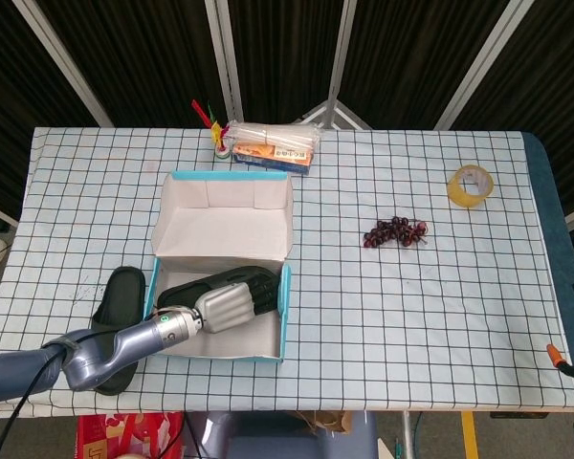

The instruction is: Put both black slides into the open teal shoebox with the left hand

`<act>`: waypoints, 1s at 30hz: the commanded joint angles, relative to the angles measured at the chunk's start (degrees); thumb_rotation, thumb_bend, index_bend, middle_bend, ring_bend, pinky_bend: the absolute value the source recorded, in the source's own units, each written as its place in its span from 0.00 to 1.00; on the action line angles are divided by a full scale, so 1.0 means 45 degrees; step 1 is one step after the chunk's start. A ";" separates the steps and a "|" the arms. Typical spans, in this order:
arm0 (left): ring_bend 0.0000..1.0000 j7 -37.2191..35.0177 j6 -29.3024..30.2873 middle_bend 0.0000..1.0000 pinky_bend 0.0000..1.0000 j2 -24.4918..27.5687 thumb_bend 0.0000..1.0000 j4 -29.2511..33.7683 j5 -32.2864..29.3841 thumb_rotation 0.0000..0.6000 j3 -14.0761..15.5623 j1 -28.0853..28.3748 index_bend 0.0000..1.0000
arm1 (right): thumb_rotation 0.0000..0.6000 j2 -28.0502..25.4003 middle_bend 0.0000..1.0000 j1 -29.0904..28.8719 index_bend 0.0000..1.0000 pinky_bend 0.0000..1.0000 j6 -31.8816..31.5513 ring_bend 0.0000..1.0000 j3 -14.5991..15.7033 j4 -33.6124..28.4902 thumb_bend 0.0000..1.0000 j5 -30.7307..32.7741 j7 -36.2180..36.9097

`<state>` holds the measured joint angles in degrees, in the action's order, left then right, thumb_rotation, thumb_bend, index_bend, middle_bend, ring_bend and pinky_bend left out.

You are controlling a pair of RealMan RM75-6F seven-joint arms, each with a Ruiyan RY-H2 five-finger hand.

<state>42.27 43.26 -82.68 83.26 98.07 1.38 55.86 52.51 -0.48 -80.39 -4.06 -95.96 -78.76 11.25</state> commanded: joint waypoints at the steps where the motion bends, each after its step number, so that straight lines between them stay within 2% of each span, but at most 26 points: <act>1: 0.00 0.0765 -0.0345 0.03 0.20 0.0219 0.10 0.0463 -0.0540 1.00 -0.0234 -0.0063 0.13 | 1.00 0.0003 0.12 -0.0010 0.03 0.13 0.0027 0.19 0.0001 0.0015 0.31 0.0005 0.0014; 7: 0.00 0.1670 -0.0389 0.03 0.20 0.0800 0.10 0.1289 -0.1077 1.00 -0.0476 -0.0169 0.12 | 1.00 0.0000 0.12 -0.0001 0.03 0.13 0.0015 0.19 -0.0003 0.0044 0.31 0.0002 0.0069; 14: 0.00 0.2838 0.0153 0.04 0.20 0.2901 0.11 0.3320 -0.1721 1.00 -0.0848 -0.0523 0.12 | 1.00 -0.0019 0.12 0.0017 0.03 0.13 0.0019 0.19 0.0030 0.0045 0.31 -0.0027 0.0068; 18: 0.00 0.2644 0.1028 0.04 0.20 0.4092 0.12 0.4271 -0.1558 1.00 -0.0971 -0.0915 0.12 | 1.00 -0.0104 0.12 0.0037 0.03 0.13 0.0026 0.19 0.0049 -0.0053 0.31 -0.0034 0.0088; 20: 0.00 0.2105 0.1442 0.07 0.20 0.4706 0.12 0.4760 -0.1635 1.00 -0.0981 -0.1212 0.12 | 1.00 -0.0128 0.12 0.0064 0.03 0.13 -0.0043 0.19 0.0037 -0.0119 0.31 -0.0032 0.0063; 23: 0.00 0.0856 0.2186 0.17 0.17 0.5555 0.12 0.5549 -0.1984 1.00 -0.0954 -0.1845 0.14 | 1.00 -0.0150 0.12 0.0092 0.03 0.13 -0.0123 0.19 0.0050 -0.0210 0.31 -0.0089 -0.0005; 27: 0.00 -0.2618 0.2872 0.22 0.16 0.6660 0.12 0.7528 -0.3928 1.00 -0.0718 -0.3192 0.15 | 1.00 -0.0173 0.12 0.0099 0.03 0.13 -0.0116 0.19 0.0053 -0.0234 0.31 -0.0068 -0.0023; 30: 0.00 -0.5352 0.2711 0.23 0.16 0.7883 0.12 0.8759 -0.4820 0.97 -0.0394 -0.3946 0.15 | 1.00 -0.0195 0.12 0.0118 0.03 0.13 -0.0146 0.19 0.0038 -0.0228 0.31 -0.0051 0.0042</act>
<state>33.34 53.70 -54.49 114.03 83.59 -2.07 44.16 51.67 0.02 -80.99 -3.86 -96.99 -78.99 11.32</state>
